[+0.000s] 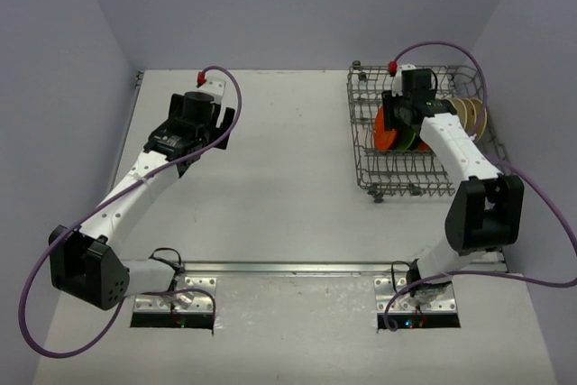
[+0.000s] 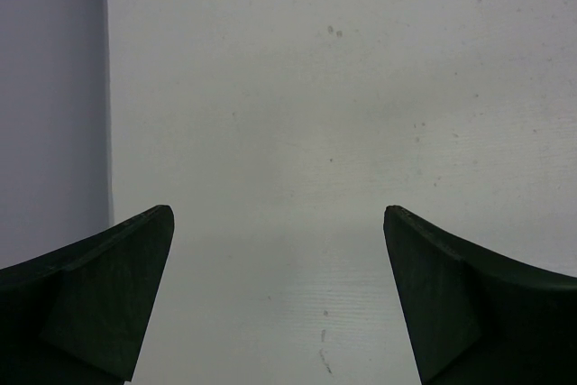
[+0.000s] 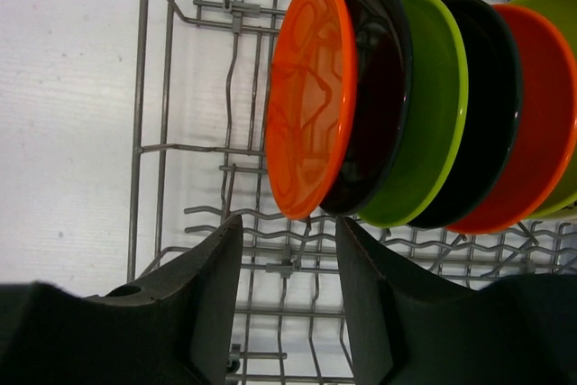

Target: Unload the plates from the dish rack

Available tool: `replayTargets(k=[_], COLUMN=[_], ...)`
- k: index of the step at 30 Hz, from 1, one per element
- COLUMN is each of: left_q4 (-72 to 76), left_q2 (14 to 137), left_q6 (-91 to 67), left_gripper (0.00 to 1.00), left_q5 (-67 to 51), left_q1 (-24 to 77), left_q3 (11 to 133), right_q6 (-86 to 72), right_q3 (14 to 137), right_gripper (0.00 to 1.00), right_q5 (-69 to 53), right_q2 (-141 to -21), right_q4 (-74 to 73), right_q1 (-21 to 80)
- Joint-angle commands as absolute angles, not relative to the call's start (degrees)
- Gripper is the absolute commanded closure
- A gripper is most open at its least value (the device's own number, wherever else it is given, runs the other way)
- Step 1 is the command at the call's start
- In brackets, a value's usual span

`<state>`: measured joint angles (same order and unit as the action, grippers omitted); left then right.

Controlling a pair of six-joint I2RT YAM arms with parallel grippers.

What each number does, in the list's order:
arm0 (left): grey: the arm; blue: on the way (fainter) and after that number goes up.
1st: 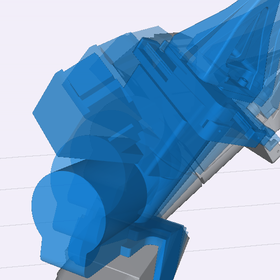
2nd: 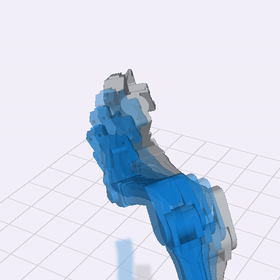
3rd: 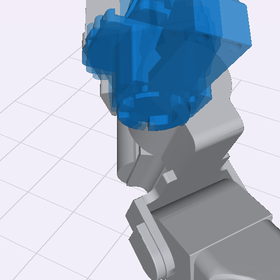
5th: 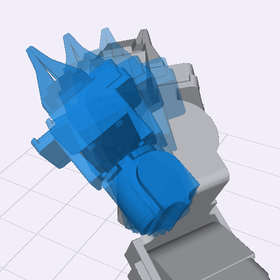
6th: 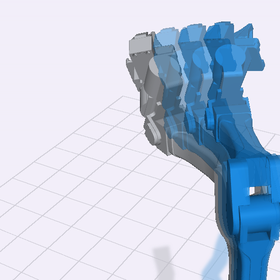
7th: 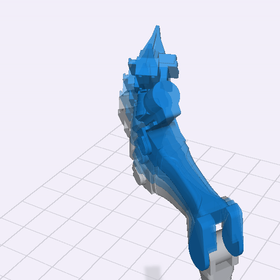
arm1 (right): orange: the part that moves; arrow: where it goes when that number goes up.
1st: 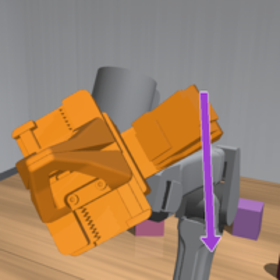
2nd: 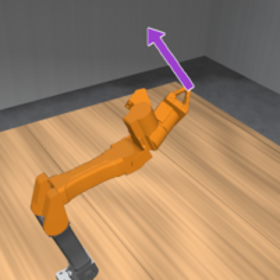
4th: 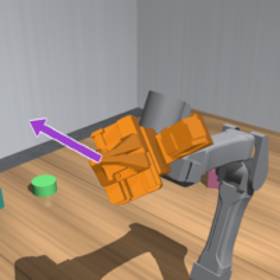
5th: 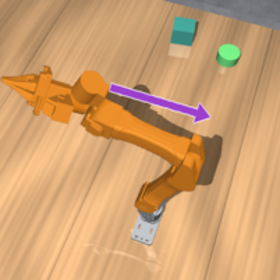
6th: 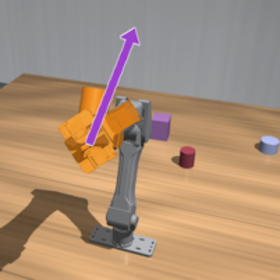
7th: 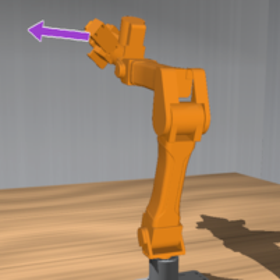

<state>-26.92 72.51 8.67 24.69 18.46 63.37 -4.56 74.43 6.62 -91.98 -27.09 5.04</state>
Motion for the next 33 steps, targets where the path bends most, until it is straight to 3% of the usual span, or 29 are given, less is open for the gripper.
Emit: replayTargets(k=[1, 20, 23, 25, 30, 33], left_q4=[-24.2, -23.8, -23.8, -23.8, -24.2, -24.4], left_q2=[72.9, 73.1, 73.0, 73.0, 72.9, 72.5], left_q6=[7.6, 7.1, 7.0, 7.0, 7.0, 6.9], left_gripper=[0.00, 0.00, 0.00, 0.00, 0.00, 0.00], left_q5=[26.0, 27.0, 27.2, 27.2, 27.5, 27.8], left_q1=[18.9, 18.9, 18.9, 18.9, 18.9, 18.9], left_q3=[64.1, 63.3, 63.3, 63.4, 63.4, 63.5], right_q6=[-4.7, -0.5, -0.6, -1.2, -2.7, -3.1], right_q3=[77.9, 78.9, 78.8, 79.0, 79.1, 79.3], right_gripper=[0.56, 0.67, 0.72, 0.83, 0.99, 1.00], right_q5=[10.5, 18.4, 19.1, 20.3, 20.8, 21.4], right_q2=[-94.0, -100.9, -101.2, -101.2, -100.3, -98.5], right_q4=[-23.6, -18.5, -18.6, -19.2, -20.6, -21.0], right_q1=[5.4, 6.1, 6.1, 6.2, 7.0, 7.8])
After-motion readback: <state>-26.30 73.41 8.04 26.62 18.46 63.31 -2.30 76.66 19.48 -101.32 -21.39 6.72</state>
